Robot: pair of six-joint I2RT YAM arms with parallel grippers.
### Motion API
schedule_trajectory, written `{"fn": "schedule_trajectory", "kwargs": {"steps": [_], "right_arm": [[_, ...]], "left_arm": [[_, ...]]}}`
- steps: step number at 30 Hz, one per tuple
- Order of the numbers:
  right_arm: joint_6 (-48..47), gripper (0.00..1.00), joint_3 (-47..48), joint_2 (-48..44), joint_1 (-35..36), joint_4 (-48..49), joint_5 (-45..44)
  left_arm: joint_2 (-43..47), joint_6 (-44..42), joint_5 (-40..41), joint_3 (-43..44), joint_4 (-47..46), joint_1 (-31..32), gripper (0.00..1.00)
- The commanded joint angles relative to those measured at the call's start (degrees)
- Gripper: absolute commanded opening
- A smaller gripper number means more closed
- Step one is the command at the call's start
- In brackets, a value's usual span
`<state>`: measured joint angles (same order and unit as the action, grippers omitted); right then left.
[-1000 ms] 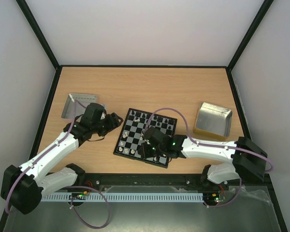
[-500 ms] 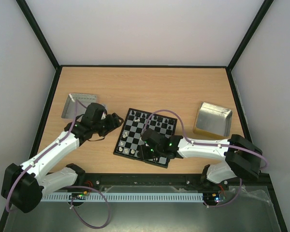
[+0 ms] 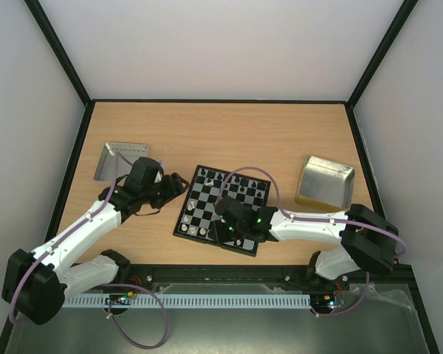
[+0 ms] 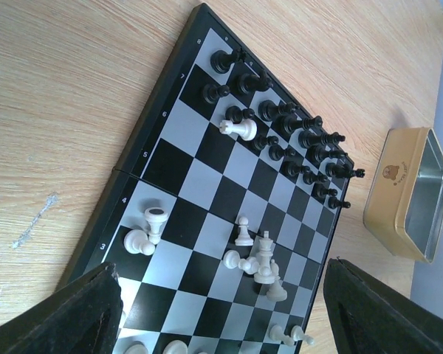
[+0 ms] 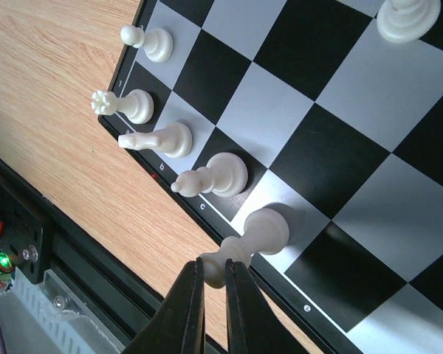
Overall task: Set up the chess pieces on the board
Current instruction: Place the chess piece on the chessboard, then pick up the chess piece from the chessboard.
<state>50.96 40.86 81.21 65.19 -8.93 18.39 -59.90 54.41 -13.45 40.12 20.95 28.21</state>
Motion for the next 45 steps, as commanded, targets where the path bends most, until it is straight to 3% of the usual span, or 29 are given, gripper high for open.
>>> {"fn": "schedule_trajectory", "kwargs": {"steps": [1,9,18,26,33,45], "right_arm": [[-0.8,0.08,0.6,1.2,0.4,-0.4,-1.9],[-0.9,0.31,2.7,-2.9,0.4,-4.2,-6.2],[-0.9,0.40,6.7,-5.4,0.4,-7.6,-19.4],[-3.9,0.40,16.5,5.3,0.4,-7.6,-24.2],[-4.9,0.31,25.2,17.1,0.4,-7.8,-25.0],[-7.7,0.29,32.6,27.4,0.4,-9.3,-21.8]], "left_arm": [[0.0,-0.6,-0.6,-0.7,-0.2,-0.3,0.76],[0.4,-0.8,0.3,-0.5,0.8,-0.3,0.77],[0.4,-3.8,4.5,-0.5,3.7,-0.3,0.77],[0.1,-4.6,6.8,-2.9,4.7,-0.3,0.70],[0.8,-3.9,10.9,-4.3,5.7,-0.5,0.60],[5.1,-1.9,13.7,-7.0,6.7,-3.4,0.59]]}}
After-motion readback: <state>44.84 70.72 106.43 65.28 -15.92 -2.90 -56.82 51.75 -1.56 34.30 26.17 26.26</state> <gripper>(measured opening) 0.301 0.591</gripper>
